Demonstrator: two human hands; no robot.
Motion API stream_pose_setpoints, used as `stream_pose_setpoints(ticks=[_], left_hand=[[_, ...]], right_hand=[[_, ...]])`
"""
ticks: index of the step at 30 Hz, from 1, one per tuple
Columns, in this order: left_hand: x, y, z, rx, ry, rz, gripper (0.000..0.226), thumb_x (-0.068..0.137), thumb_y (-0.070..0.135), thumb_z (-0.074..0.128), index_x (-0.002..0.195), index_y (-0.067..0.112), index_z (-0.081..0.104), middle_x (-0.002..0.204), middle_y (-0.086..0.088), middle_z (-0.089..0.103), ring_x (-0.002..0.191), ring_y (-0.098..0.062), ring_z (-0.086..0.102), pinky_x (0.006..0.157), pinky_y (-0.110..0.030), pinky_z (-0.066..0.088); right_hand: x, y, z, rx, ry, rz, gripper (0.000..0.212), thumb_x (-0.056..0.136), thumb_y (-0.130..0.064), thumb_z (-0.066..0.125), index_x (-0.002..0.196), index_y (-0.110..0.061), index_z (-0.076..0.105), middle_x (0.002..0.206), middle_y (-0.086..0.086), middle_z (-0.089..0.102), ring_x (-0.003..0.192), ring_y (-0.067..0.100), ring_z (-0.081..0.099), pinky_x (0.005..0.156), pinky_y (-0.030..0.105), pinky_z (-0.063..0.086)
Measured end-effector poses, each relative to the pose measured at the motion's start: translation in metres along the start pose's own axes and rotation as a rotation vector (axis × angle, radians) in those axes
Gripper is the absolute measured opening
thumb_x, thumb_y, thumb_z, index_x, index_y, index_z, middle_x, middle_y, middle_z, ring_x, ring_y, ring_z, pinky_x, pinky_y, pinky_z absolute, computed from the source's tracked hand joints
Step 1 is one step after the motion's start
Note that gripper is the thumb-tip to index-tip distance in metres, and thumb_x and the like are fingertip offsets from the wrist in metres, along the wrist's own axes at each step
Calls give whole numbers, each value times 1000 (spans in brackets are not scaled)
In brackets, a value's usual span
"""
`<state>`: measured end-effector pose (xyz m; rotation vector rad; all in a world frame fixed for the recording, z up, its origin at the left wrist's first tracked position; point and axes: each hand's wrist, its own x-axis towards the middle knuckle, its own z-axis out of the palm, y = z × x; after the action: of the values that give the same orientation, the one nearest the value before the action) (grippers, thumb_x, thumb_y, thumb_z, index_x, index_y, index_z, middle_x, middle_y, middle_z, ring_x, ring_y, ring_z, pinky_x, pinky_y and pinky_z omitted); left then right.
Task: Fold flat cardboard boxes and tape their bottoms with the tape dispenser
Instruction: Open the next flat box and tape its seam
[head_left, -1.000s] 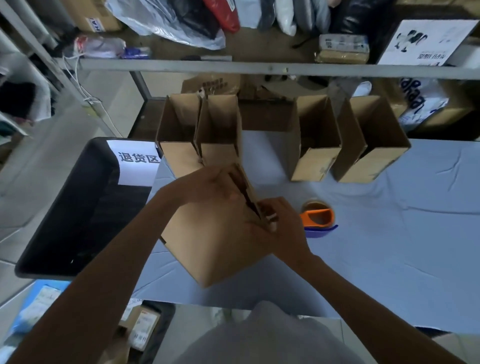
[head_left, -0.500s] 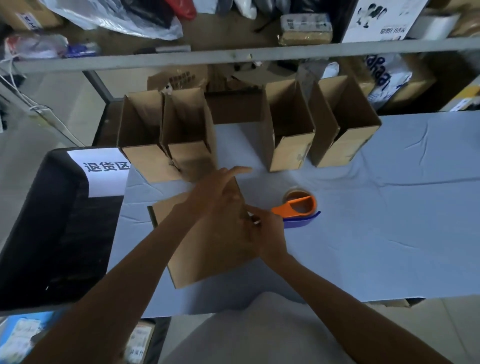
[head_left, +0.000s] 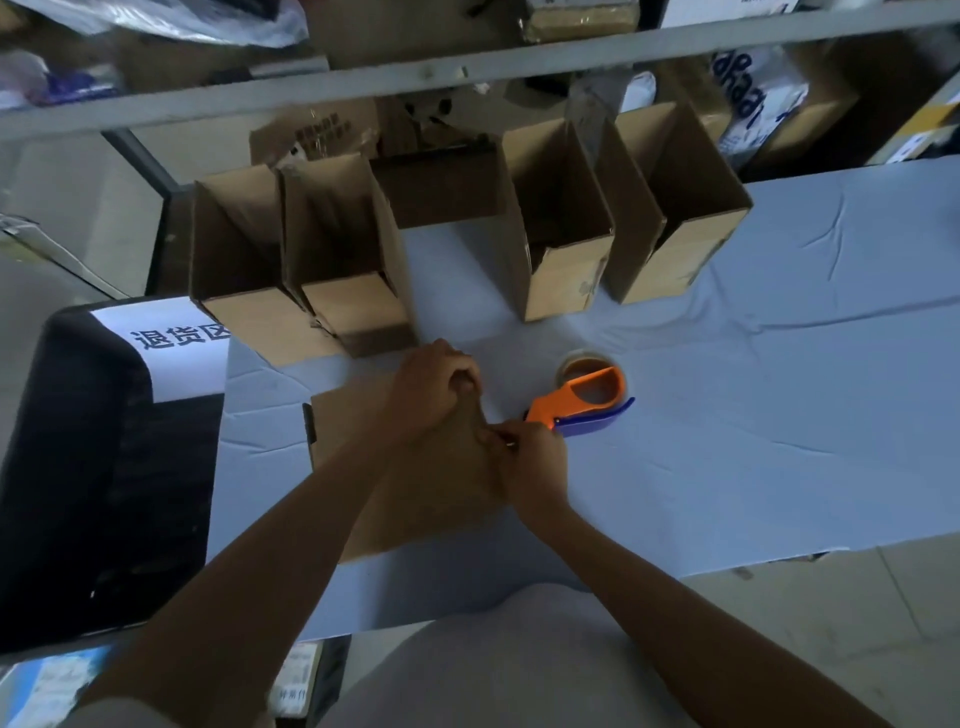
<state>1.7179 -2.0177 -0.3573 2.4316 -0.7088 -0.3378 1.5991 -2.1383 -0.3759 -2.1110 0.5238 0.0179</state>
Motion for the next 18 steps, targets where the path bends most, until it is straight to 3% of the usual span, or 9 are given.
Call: stream_pose_setpoints(ticks=[3,5,8,13,18], left_hand=[[-7,-2,11,-40,-6,-33,21,74,35,42,70,37,63,84,-1,64,82,-19,57,79,-36,45],[-7,-6,14,-56,23,-35,26,74,35,42,70,30,67,81,-2,64,78,-19,56,77,-35,44],[-5,-8,17,-40,86,-9,23,77,28,47,69,23,68,76,-2,63,74,-20,55,76,-39,44],[-4,-5,30,-22,162,-32,18,77,13,56,67,22,67,77,1,62,78,-19,56,79,-43,43],[-5,-4,37,-92,236,-57,20,85,14,58,69,20,67,80,1,62,87,-20,56,93,-27,32]], right_hand=[[-5,2,-2,-21,-5,-28,14,86,-23,64,93,-18,75,82,3,72,76,21,64,66,26,44],[-6,3,-4,4,-26,-20,14,86,-19,64,95,-16,75,84,3,73,77,18,65,68,24,46],[-10,14,-5,43,-44,-47,14,85,-15,61,88,-13,75,77,4,72,71,19,64,66,31,50],[-3,28,-11,12,-87,-149,20,84,-9,57,68,-5,67,59,8,62,56,22,55,53,40,44],[15,30,-29,27,-238,-208,16,85,-19,65,72,-9,67,65,2,65,60,16,59,57,33,44]])
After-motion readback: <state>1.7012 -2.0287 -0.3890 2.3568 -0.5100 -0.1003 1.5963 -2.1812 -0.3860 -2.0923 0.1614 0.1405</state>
